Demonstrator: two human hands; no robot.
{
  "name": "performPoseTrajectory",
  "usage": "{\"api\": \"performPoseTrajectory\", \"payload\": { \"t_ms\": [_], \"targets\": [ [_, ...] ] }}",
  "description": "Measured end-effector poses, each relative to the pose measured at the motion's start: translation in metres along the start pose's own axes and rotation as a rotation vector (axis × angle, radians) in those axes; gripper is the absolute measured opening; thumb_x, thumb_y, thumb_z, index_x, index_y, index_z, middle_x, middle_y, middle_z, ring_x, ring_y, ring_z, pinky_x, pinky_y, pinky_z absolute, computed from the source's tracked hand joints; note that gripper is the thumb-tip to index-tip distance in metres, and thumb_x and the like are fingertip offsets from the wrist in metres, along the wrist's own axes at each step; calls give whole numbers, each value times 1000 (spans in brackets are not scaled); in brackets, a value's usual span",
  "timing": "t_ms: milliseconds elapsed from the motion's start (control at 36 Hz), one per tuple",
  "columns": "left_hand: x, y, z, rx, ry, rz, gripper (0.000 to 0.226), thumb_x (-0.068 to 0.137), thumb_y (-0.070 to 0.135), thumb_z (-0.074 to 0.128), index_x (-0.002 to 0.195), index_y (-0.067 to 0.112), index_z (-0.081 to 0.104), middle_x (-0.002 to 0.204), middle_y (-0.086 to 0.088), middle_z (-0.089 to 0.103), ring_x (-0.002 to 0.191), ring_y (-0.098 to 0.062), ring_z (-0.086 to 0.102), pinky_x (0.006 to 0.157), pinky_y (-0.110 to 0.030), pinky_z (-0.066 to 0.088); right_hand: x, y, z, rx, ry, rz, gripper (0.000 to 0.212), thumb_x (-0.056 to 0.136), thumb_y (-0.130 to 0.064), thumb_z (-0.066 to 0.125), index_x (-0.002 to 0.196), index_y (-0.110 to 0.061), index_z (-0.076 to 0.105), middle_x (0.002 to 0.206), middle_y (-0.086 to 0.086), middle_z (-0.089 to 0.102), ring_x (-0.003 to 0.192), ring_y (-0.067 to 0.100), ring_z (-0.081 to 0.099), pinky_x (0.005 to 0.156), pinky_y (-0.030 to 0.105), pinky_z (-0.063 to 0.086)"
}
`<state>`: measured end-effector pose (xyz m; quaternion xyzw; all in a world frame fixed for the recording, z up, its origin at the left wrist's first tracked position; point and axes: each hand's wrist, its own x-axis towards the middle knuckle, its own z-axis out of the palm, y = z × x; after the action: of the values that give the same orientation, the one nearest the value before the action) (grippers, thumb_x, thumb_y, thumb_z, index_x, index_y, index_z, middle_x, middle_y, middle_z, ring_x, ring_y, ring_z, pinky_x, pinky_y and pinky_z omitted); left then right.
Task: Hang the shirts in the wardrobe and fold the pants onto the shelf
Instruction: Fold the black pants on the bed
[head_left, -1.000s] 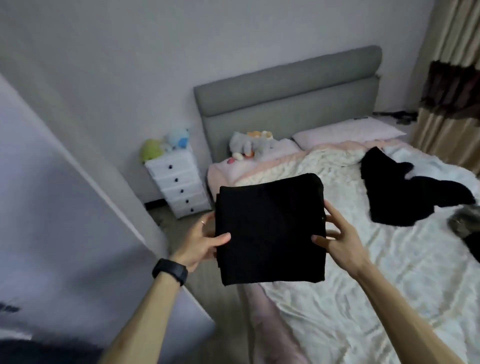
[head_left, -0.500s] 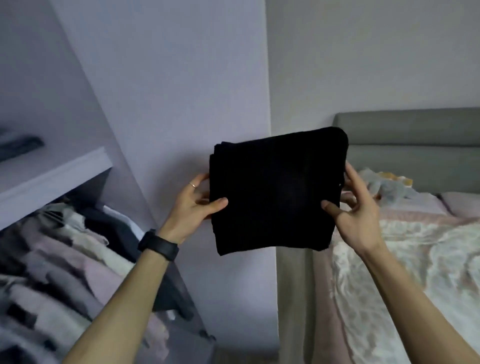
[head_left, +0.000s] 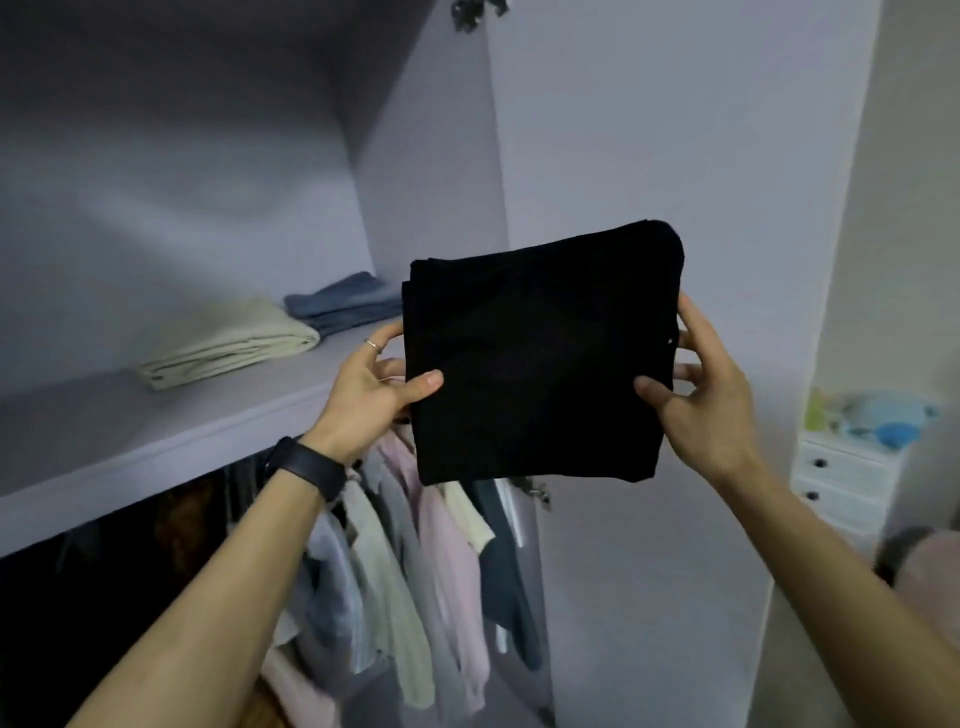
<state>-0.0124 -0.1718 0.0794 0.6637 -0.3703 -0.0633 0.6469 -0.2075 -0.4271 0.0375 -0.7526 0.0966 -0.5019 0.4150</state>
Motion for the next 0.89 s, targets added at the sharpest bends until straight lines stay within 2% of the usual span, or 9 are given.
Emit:
{"api": "performPoseTrajectory", "payload": {
  "t_ms": [111, 222, 306, 389, 500, 611, 750, 833, 889],
  "targets": [
    [-12, 21, -49, 59, 140, 21, 52, 86, -1, 74, 123, 32, 58, 103, -6, 75, 95, -23, 74, 73, -34, 62, 21, -27, 50, 62, -73, -35, 98, 85, 9, 68, 144, -62, 35, 123, -43, 52, 109, 2, 64, 97, 40, 57],
    [-21, 34, -96, 132, 258, 24, 52, 88, 0, 73, 128, 29, 56, 105, -9, 68, 89, -18, 74, 73, -34, 62, 41, -50, 105, 140, -152, -36, 97, 86, 10, 66, 144, -61, 36, 130, -24, 57, 118, 13, 63, 101, 47, 54],
    [-21, 39, -128, 214, 291, -2, 55, 91, 4, 71, 138, 24, 50, 109, -15, 67, 87, -16, 73, 76, -37, 62, 57, -57, 144, 169, -184, -36, 94, 85, 9, 67, 146, -57, 37, 121, -29, 57, 107, -2, 65, 97, 30, 56],
    [-13, 40, -167, 267, 334, -11, 53, 93, 6, 68, 137, 25, 47, 107, -10, 64, 80, -7, 72, 69, -30, 62, 76, -69, 190, 186, -223, -61, 91, 87, 7, 66, 145, -57, 38, 108, -40, 55, 88, -21, 60, 72, 1, 49],
    [9, 42, -219, 330, 414, -58, 56, 95, 9, 67, 142, 24, 40, 112, -6, 65, 98, -20, 68, 83, -39, 60, 99, -88, 250, 219, -308, -37, 93, 88, 8, 64, 140, -64, 37, 99, -50, 55, 86, -12, 65, 64, 4, 50],
    [26, 40, -275, 438, 519, -121, 53, 95, 15, 67, 138, 27, 38, 120, -8, 64, 109, -28, 64, 97, -50, 54, 117, -106, 316, 239, -384, -24, 91, 88, 8, 65, 146, -57, 36, 107, -30, 59, 80, -4, 69, 61, 7, 52],
    [24, 44, -367, 613, 606, -323, 66, 94, 17, 67, 147, 18, 28, 126, -13, 60, 106, -26, 63, 93, -40, 54, 115, -142, 412, 228, -533, -47, 88, 87, 3, 66, 152, -45, 32, 122, -10, 61, 101, 17, 68, 96, 33, 55],
    [13, 47, -415, 728, 658, -493, 75, 95, 15, 64, 155, 6, 18, 138, -17, 51, 105, -24, 56, 83, -31, 48, 106, -170, 465, 183, -644, -90, 82, 85, -2, 65, 153, -38, 35, 113, -12, 59, 107, 16, 61, 91, 22, 45],
    [4, 46, -438, 829, 712, -588, 73, 97, 15, 60, 155, -1, 19, 142, -20, 49, 111, -29, 57, 85, -31, 48, 98, -189, 497, 121, -732, -124, 77, 87, -5, 62, 154, -31, 35, 124, -3, 62, 117, 24, 59, 95, 26, 46]
  ]
}}
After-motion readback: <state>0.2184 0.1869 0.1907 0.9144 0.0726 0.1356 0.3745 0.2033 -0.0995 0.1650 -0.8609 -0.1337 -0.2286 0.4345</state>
